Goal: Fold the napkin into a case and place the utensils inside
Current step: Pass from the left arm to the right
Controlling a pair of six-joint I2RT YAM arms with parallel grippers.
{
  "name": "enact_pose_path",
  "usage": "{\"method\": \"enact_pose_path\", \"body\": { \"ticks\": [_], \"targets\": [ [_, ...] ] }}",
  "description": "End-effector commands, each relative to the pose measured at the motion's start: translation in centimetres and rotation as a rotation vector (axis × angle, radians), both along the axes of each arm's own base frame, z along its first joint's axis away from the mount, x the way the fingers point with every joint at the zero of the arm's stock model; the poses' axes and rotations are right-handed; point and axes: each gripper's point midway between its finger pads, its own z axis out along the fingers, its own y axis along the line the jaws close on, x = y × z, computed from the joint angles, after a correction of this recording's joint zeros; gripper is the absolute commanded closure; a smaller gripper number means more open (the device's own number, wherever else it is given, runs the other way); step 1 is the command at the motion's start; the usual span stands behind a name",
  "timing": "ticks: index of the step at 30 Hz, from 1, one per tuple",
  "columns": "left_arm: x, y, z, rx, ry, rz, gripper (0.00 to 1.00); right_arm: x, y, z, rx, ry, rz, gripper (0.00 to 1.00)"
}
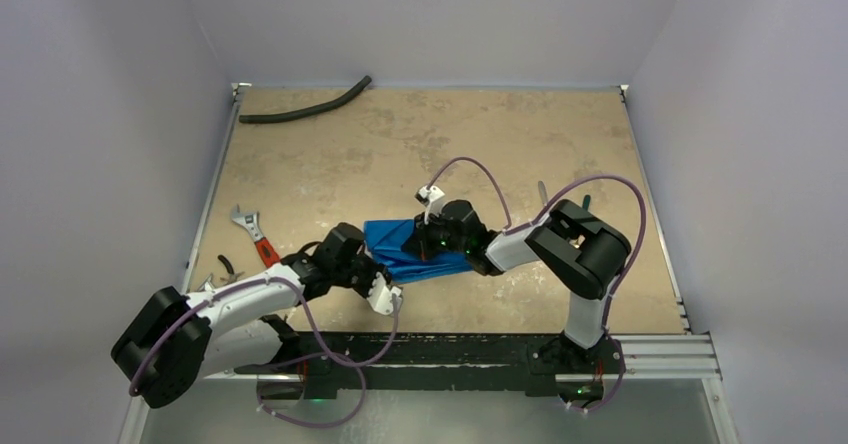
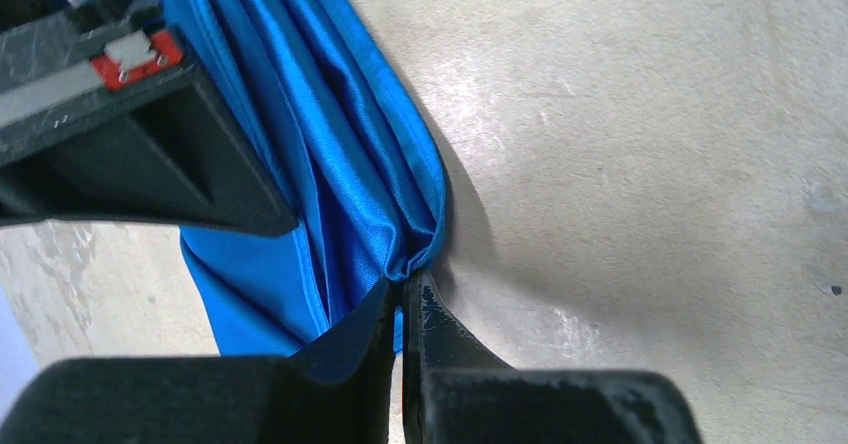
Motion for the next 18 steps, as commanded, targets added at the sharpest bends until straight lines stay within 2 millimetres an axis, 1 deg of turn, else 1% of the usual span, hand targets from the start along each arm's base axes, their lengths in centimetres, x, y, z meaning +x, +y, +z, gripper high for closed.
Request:
{"method": "enact_pose_path", "body": {
  "ticks": [1, 2, 3, 4, 5, 7, 8, 9, 10, 11, 12, 13, 14, 18],
  "targets": [
    [0.9, -1.2, 1.7, -0.060, 0.047, 0.074, 1.00, -0.2, -0.7, 2.2, 0.012, -0.104, 0.018, 1.00],
    [1.0, -1.3, 1.9, -0.067, 0.059, 0.080, 1.00, -0.2, -0.7, 3.0, 0.025, -0.137, 0.023, 1.00],
    [0.9, -1.4, 2.0, -0.073, 0.073, 0.085, 1.00, 0.0, -0.7, 3.8, 0.035, -0.175, 0.030, 0.93],
    [0.9, -1.5, 2.1, -0.077, 0.088, 0.090, 1.00, 0.1, -0.8, 4.3, 0.035, -0.207, 0.039, 0.82],
    [0.8, -1.5, 2.1, -0.079, 0.104, 0.094, 1.00, 0.2, -0.8, 4.9, 0.032, -0.241, 0.050, 0.74],
    [0.6, -1.5, 2.1, -0.077, 0.136, 0.097, 1.00, 0.3, -0.9, 6.6, 0.054, -0.343, 0.072, 0.67],
    [0.5, -1.4, 2.1, -0.076, 0.147, 0.097, 1.00, 0.1, -1.2, 7.6, 0.077, -0.407, 0.086, 0.63],
    [0.4, -1.4, 2.1, -0.074, 0.155, 0.097, 1.00, -0.2, -1.5, 8.5, 0.099, -0.468, 0.097, 0.57],
    [0.4, -1.4, 2.0, -0.076, 0.161, 0.101, 1.00, -0.6, -1.9, 9.0, 0.116, -0.523, 0.111, 0.50],
    [0.4, -1.3, 2.1, -0.079, 0.165, 0.104, 1.00, -1.3, -2.1, 9.5, 0.134, -0.578, 0.144, 0.45],
    [0.5, -1.3, 2.0, -0.080, 0.169, 0.107, 1.00, -1.9, -2.4, 9.7, 0.145, -0.626, 0.177, 0.41],
    [0.5, -1.3, 2.1, -0.082, 0.168, 0.107, 1.00, -2.6, -2.6, 9.4, 0.144, -0.658, 0.214, 0.39],
    [0.5, -1.2, 2.1, -0.083, 0.169, 0.109, 1.00, -2.9, -2.6, 9.3, 0.138, -0.692, 0.247, 0.39],
    [0.7, -1.2, 2.4, -0.092, 0.168, 0.111, 1.00, -3.8, -2.5, 8.5, 0.142, -0.727, 0.309, 0.38]
  ]
}}
